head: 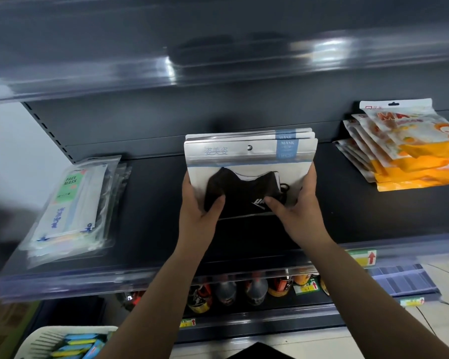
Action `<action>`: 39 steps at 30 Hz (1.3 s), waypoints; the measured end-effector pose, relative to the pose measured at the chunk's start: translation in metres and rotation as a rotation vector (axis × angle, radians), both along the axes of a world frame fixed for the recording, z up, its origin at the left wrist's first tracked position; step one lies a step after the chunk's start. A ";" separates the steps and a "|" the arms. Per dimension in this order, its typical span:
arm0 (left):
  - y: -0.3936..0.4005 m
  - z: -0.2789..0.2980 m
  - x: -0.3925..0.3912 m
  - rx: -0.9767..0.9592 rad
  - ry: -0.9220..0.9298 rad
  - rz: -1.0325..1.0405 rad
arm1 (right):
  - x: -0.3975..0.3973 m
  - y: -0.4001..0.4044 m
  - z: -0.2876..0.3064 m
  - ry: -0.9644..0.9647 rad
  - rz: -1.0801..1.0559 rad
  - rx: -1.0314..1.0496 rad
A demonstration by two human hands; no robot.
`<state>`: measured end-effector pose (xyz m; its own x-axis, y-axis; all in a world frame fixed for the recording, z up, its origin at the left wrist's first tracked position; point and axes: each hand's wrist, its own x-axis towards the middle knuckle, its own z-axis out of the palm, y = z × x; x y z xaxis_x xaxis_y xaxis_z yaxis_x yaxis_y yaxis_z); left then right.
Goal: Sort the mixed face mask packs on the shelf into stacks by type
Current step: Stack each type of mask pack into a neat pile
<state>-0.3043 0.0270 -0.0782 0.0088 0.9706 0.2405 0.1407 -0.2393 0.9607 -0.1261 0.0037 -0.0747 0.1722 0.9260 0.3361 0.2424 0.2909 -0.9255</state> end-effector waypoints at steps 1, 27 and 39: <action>0.001 0.002 0.000 0.003 0.018 0.024 | 0.000 0.001 0.001 -0.004 -0.010 0.004; -0.021 -0.009 0.008 -0.076 0.192 -0.015 | 0.026 -0.016 -0.007 -0.101 0.033 -0.157; 0.015 -0.002 0.031 -0.226 0.303 -0.028 | 0.052 0.012 -0.008 -0.290 -0.147 -0.416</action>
<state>-0.2736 0.0424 -0.0800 0.0737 0.9973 0.0032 0.4232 -0.0342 0.9054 -0.0744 0.0153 -0.0824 0.2652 0.9642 -0.0019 0.5164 -0.1437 -0.8442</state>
